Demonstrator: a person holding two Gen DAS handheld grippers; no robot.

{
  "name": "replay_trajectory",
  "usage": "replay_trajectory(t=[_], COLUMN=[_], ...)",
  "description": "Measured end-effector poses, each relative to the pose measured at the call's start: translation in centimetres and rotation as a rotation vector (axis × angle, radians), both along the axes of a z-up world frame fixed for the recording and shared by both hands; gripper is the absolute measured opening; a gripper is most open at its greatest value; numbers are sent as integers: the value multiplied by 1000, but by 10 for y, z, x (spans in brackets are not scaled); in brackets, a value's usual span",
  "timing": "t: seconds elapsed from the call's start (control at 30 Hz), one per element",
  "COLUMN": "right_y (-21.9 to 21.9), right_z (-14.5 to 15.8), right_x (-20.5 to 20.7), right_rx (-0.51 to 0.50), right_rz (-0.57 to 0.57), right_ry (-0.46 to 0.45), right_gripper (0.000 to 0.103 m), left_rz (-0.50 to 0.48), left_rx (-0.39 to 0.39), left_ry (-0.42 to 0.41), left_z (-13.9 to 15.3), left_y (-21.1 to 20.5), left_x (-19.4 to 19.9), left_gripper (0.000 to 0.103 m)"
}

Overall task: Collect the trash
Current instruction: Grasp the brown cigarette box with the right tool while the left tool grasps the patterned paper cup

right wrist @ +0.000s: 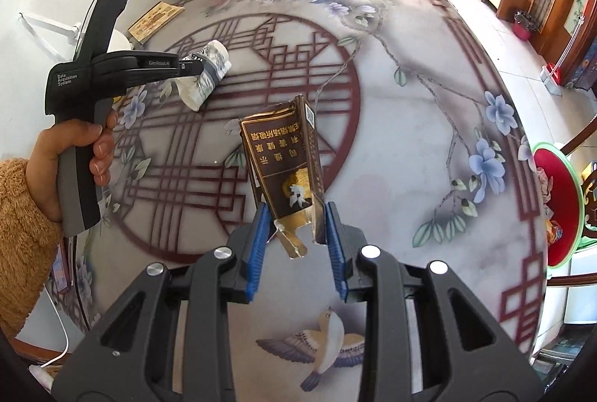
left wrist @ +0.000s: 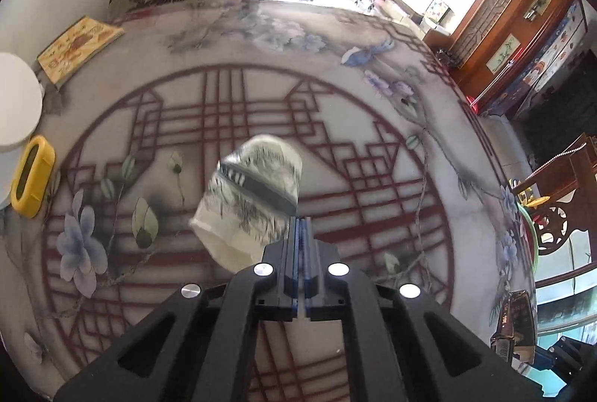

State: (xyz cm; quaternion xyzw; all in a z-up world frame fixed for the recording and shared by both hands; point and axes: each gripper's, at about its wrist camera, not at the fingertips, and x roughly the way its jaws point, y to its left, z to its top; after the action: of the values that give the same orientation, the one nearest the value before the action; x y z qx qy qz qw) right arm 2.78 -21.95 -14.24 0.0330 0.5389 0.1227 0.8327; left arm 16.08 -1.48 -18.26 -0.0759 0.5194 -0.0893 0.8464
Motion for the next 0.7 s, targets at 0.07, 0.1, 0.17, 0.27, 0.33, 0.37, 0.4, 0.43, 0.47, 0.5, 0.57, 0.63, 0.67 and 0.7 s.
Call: replay_trajectory(t=[0.07, 0.1, 0.17, 0.27, 0.33, 0.37, 0.4, 0.43, 0.47, 0.5, 0.57, 0.63, 0.67, 0.7], right_y=[1, 2, 3, 2, 0, -1, -1, -2, -3, -4, -6, -7, -7, -7], right_z=[-1, -1, -1, 0, -1, -2, -3, -3, -3, -3, -1, 0, 0, 1], right_x=[-2, -3, -2, -2, -1, 0, 1, 1, 2, 2, 3, 5, 7, 8], right_rx=[9, 12, 11, 14, 16, 16, 17, 18, 19, 18, 16, 18, 19, 20], right_rz=[1, 3, 4, 0, -5, -9, -12, -15, -20, -23, -28, -33, -34, -33], right_ry=[5, 6, 4, 2, 6, 10, 13, 15, 17, 16, 13, 10, 10, 9], right_gripper=[30, 30, 30, 30, 30, 30, 30, 31, 31, 31, 31, 31, 31, 31], left_rz=[6, 9, 27, 54, 59, 58, 59, 65, 74, 83, 88, 75, 74, 74], left_rx=[-3, 0, 5, -18, -26, -26, -21, -17, -17, -14, 32, 66, 78, 97], left_ry=[12, 12, -8, -25, -15, -2, 13, 30, 55, 76, 54, 44, 35, 28], left_z=[-2, -3, -1, 3, 1, -3, -7, -13, -21, -28, -32, -34, -33, -32], left_y=[3, 4, 7, 10, 9, 7, 6, 5, 5, 5, 3, 0, 0, 1], left_x=[-1, -1, 0, 6, 15, 20, 25, 29, 34, 37, 37, 38, 37, 37], left_gripper=[7, 13, 45, 60, 68, 69, 69, 69, 69, 69, 69, 65, 48, 36])
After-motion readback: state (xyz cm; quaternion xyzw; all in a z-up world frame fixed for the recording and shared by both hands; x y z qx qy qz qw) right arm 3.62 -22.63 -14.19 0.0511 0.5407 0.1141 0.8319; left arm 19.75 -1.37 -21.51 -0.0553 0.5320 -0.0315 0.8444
